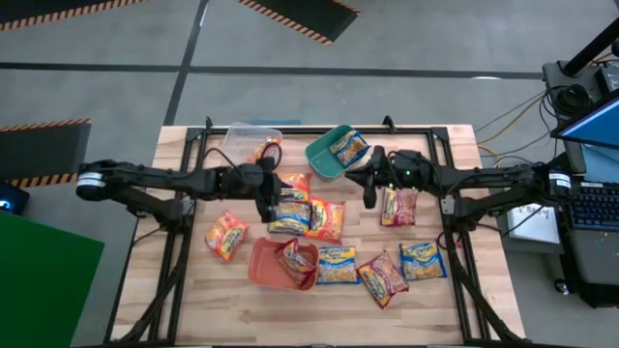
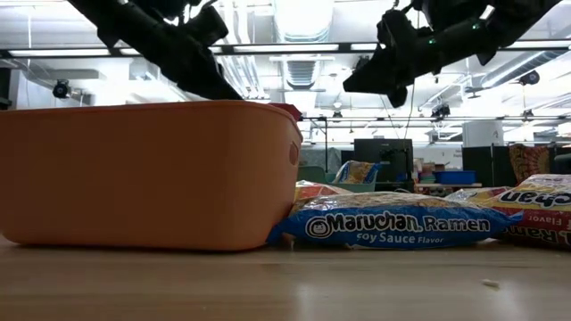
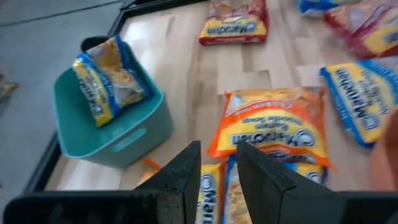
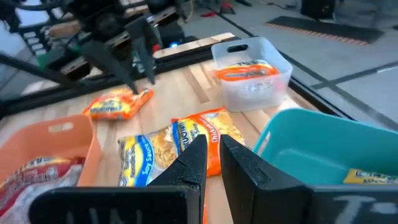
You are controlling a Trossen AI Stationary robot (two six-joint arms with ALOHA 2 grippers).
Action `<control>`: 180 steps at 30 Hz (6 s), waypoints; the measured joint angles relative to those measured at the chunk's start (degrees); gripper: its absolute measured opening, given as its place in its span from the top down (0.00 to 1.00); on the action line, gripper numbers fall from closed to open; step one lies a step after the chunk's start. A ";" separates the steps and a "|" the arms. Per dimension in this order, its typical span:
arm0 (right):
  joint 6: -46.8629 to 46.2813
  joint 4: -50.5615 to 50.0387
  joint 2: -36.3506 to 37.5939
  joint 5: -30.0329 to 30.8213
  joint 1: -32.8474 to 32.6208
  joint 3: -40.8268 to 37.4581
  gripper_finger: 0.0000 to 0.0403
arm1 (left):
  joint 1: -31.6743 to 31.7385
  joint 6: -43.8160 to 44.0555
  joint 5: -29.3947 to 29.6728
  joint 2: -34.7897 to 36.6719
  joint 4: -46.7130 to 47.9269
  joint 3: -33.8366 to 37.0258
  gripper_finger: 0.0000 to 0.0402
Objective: Sort Maruchan noodles
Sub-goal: Put the orange noodle pack into the transparent bin
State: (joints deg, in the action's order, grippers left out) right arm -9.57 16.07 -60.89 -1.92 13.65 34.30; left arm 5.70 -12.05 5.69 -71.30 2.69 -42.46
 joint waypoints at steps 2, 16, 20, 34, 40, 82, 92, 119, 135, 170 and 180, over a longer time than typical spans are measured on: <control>-0.77 -0.24 -0.04 -0.04 -0.01 0.00 0.92 | 0.19 0.81 -1.25 0.14 0.43 -0.02 0.79; -7.07 -13.46 -0.04 -0.07 -0.79 7.38 0.92 | -0.25 5.52 -3.20 0.14 11.33 0.07 0.79; -6.90 -19.19 -0.04 0.09 -0.99 8.33 0.92 | -0.14 5.56 1.04 0.14 13.80 0.53 0.79; 4.83 -17.00 -0.04 0.51 1.60 8.71 0.92 | 5.27 6.15 3.92 -2.30 5.16 0.70 0.59; 8.78 -16.24 -0.02 0.53 5.95 9.97 0.92 | 5.28 5.68 3.81 -6.30 1.97 0.70 0.46; 9.19 -13.15 -5.55 0.01 9.17 8.24 0.92 | 5.28 8.12 4.22 -13.87 -2.63 1.36 0.50; 9.17 -12.13 -5.68 0.03 9.15 8.24 0.92 | 5.26 8.39 4.25 -13.87 -2.63 1.51 0.50; 9.17 -12.15 -5.68 0.07 9.15 8.24 0.92 | 5.24 8.67 7.94 -13.85 -4.97 2.75 0.53; 9.68 -12.15 -5.68 0.41 9.15 8.24 0.92 | 5.26 12.60 7.96 -13.83 -7.99 2.80 0.78; 9.65 -11.22 -5.68 0.42 9.15 8.22 0.92 | 5.22 14.42 7.70 -13.80 -20.18 11.25 0.89; 9.25 -11.03 -5.68 0.42 9.15 8.22 0.92 | 5.22 14.77 7.70 -13.80 -20.30 14.03 0.89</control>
State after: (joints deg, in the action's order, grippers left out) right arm -0.32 5.04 -66.57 -1.50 22.81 42.52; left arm 10.92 2.72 13.39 -85.10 -17.61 -28.42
